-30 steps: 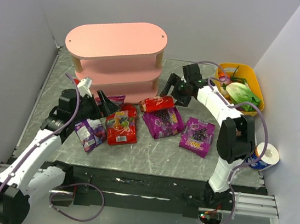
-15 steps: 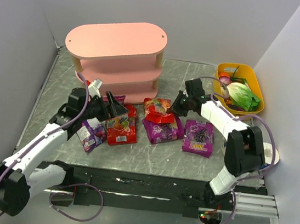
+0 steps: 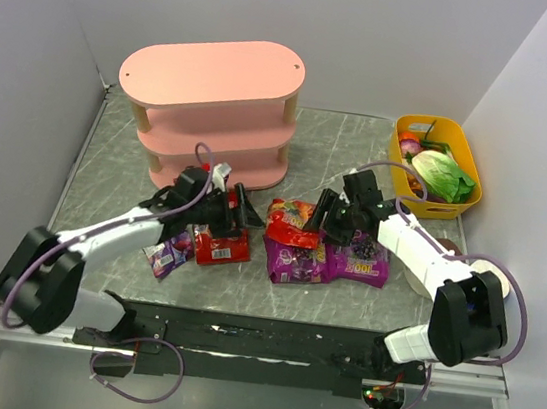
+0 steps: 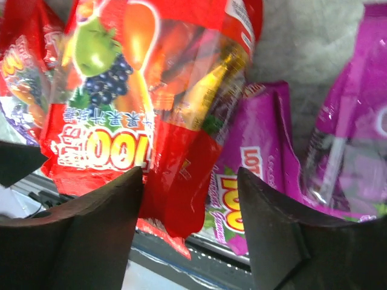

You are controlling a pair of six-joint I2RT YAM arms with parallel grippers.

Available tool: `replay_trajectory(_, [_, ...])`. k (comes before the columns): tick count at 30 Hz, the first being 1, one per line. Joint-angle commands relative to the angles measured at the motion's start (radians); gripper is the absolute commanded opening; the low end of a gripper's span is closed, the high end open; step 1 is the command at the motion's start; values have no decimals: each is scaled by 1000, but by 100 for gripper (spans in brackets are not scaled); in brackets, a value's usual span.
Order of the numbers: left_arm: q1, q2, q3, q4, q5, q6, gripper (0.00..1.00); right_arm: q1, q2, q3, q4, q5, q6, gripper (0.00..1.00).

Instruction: Place and organize the candy bags onto the shelf

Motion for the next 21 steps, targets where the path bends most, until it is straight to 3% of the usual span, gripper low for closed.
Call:
replay_trajectory(1, [-25,116,112,35,-42,-70,96,4,-24,31,-77,30,-50,75])
replay_trajectory(4, [-30,196,153,68,-27,-108,96,-8,-7,31,-86,36,-71,79])
replay_trajectory(13, [-35,390,247,150,33,-163,96,-22,-33,-102,-67,56,-102,64])
replay_trajectory(21, [-44,495,293,174,27,-211,96,-25,-20,-131,-66,59,-129,62])
